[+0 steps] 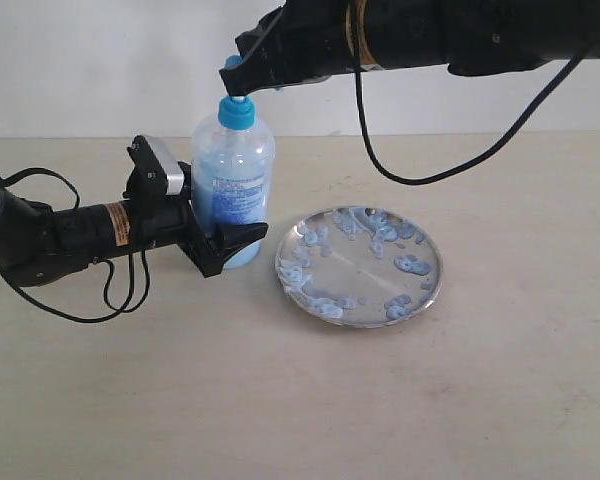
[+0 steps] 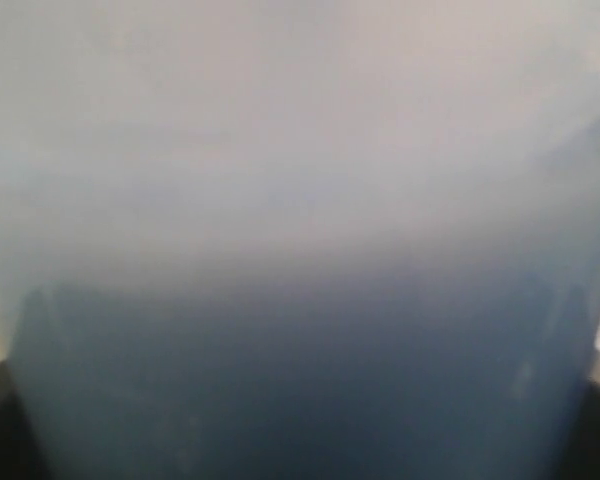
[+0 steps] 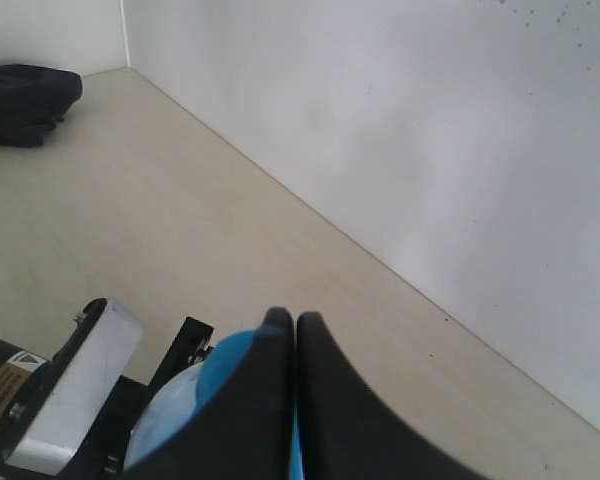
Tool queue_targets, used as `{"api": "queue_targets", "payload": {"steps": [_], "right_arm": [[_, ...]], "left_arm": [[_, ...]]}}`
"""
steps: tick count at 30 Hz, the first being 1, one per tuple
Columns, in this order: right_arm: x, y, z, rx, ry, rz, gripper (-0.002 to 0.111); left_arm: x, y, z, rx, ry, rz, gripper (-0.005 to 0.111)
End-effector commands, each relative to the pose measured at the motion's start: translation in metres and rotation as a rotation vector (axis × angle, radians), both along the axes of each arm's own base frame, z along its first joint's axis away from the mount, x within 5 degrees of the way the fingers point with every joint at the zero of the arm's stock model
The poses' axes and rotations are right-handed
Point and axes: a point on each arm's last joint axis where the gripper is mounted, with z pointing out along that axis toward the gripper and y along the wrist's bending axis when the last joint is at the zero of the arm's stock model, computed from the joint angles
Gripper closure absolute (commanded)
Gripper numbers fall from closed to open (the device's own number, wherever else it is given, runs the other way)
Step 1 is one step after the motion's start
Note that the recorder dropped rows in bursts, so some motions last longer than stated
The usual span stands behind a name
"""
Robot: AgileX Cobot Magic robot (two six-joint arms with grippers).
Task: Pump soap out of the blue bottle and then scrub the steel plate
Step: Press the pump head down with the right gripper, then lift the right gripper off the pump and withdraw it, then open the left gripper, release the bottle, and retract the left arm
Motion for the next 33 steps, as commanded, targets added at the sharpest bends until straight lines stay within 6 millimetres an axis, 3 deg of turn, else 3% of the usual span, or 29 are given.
{"api": "queue_targets", "payload": {"steps": [1,9,14,17,20,27,30,33], "right_arm": [[0.002,0.001,-0.041,-0.111,0.062,0.021,0.109],[0.004,0.006,-0.059,-0.092,0.130,0.051,0.109],[0.009,-0.004,-0.051,-0.127,0.076,-0.059,0.109],[0.010,-0.015,-0.028,-0.144,-0.005,-0.165,0.109],[-0.001,-0.025,0.015,-0.165,-0.139,-0.204,0.109],[-0.062,-0.053,0.124,-0.102,-0.425,-0.240,0.109],[-0.089,-0.064,0.157,-0.061,-0.513,-0.256,0.109],[-0.108,-0.073,0.177,-0.031,-0.572,-0.273,0.109]], "left_arm": [[0.000,-0.002,0.005,-0.015,-0.023,-0.014,0.103],[0.000,-0.002,0.005,-0.019,-0.025,-0.016,0.103],[0.000,-0.002,0.005,-0.021,-0.019,-0.018,0.103],[0.000,-0.002,0.006,-0.030,-0.019,-0.012,0.103],[0.003,0.000,0.007,-0.080,0.020,0.030,0.103],[0.003,0.005,0.009,-0.286,0.063,0.126,0.103],[0.001,0.006,-0.003,-0.298,0.117,0.138,0.103],[0.001,0.007,-0.016,-0.301,0.151,0.160,0.103]]}}
